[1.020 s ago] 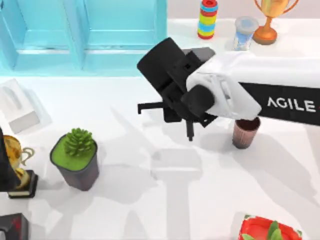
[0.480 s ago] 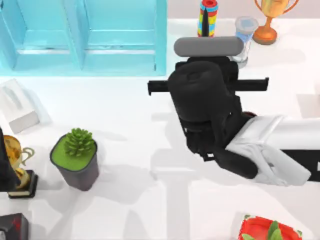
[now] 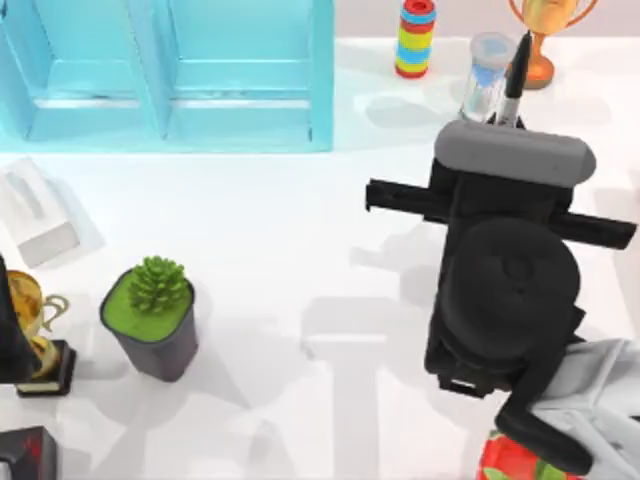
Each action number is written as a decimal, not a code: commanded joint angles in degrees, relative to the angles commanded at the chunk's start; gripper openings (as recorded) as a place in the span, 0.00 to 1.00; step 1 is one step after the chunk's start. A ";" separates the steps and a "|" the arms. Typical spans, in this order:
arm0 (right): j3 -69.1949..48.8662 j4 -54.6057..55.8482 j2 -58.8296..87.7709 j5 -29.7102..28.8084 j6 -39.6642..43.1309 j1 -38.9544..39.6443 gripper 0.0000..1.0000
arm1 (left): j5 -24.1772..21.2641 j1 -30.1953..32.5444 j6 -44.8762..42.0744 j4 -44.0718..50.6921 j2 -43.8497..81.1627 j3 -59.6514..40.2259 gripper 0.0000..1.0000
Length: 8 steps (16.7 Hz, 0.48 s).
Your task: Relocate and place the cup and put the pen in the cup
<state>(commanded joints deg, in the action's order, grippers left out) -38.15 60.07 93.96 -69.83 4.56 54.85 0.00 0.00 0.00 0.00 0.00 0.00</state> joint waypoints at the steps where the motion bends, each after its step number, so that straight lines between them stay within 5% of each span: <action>1: 1.48 2.69 -0.54 -1.15 1.41 0.35 0.00 | 0.00 0.00 0.00 0.00 0.00 0.00 1.00; 8: 4.63 8.33 -1.76 -3.58 4.38 1.10 0.00 | 0.00 0.00 0.00 0.00 0.00 0.00 1.00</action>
<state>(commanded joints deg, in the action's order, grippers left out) -33.52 68.41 92.20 -73.41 8.94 55.94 0.00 0.00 0.00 0.00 0.00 0.00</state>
